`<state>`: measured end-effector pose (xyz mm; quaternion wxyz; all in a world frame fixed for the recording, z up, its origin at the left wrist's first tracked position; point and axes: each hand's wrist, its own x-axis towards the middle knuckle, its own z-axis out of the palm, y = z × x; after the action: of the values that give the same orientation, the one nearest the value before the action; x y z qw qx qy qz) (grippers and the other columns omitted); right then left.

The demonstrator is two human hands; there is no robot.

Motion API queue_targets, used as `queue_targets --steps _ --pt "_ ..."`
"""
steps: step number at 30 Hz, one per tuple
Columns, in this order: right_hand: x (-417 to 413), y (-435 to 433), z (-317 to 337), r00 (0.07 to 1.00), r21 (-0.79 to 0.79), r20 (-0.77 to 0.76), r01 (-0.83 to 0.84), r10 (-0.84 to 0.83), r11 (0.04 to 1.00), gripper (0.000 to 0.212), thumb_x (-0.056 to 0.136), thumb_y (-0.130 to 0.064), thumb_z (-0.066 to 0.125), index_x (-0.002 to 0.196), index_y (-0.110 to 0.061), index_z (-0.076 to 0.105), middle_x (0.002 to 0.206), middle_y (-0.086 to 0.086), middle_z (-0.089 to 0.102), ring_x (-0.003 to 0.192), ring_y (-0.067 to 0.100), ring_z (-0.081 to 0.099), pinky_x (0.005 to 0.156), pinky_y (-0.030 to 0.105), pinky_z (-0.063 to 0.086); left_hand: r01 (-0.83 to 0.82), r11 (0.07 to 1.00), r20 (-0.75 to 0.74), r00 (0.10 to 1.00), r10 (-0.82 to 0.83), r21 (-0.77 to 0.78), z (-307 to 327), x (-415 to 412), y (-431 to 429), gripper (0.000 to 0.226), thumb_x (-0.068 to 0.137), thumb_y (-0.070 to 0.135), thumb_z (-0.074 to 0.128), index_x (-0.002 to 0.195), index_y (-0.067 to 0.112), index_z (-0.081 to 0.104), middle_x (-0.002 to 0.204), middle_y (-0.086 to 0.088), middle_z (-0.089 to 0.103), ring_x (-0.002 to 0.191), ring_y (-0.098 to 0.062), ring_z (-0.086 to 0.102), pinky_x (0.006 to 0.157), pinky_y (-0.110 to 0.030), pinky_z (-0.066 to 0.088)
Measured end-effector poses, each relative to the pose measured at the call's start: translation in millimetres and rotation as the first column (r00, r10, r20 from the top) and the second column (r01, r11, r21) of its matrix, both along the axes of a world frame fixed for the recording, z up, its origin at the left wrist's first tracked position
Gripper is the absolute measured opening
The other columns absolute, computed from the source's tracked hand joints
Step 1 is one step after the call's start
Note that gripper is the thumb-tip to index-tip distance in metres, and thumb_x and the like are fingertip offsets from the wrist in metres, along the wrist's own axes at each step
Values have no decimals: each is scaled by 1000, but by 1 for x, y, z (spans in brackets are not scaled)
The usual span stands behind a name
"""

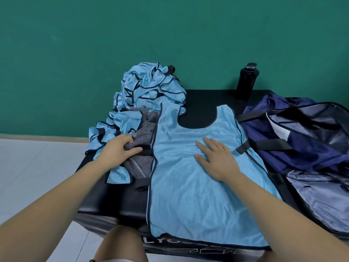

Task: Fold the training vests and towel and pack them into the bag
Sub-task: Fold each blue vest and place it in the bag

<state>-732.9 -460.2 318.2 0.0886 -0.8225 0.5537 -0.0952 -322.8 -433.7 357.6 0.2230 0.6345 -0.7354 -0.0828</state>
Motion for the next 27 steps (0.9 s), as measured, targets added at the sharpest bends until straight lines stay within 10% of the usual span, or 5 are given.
queue_targets --steps 12,16,19,23,27 --pt "2 1 2 1000 -10 -11 17 -17 1000 72 104 -76 17 168 -42 19 177 -10 9 163 11 1 132 38 3 -395 918 -161 909 385 -30 23 24 14 22 84 19 76 87 21 54 98 -2 56 92 -29 57 77 -41 44" --pt "3 1 1 1000 -13 -10 22 -22 1000 73 103 -77 16 168 -42 20 177 -10 10 163 11 2 133 39 4 -197 968 276 932 234 -154 31 -3 5 70 76 29 78 141 33 52 155 -5 38 139 -36 43 115 -62 37" --pt "3 1 1 1000 -11 -12 23 -23 1000 72 104 -76 17 168 -43 19 177 -11 10 163 11 1 133 39 3 49 994 433 902 0 -102 42 -36 -8 59 89 44 66 147 40 53 167 -1 32 154 -30 29 127 -62 17" --pt "3 2 3 1000 -10 -4 21 -21 1000 72 104 -76 17 167 -43 20 177 -10 10 163 11 1 132 38 2 22 977 434 893 -114 210 24 -53 -15 55 99 69 45 147 41 52 164 6 36 152 -25 31 123 -62 28" --pt "3 2 3 1000 -12 -2 24 -24 1000 72 104 -76 17 167 -42 20 177 -11 10 163 10 1 132 37 1 -24 984 445 894 -57 175 15 -39 9 69 93 81 28 132 33 58 139 8 46 131 -21 47 100 -51 49"
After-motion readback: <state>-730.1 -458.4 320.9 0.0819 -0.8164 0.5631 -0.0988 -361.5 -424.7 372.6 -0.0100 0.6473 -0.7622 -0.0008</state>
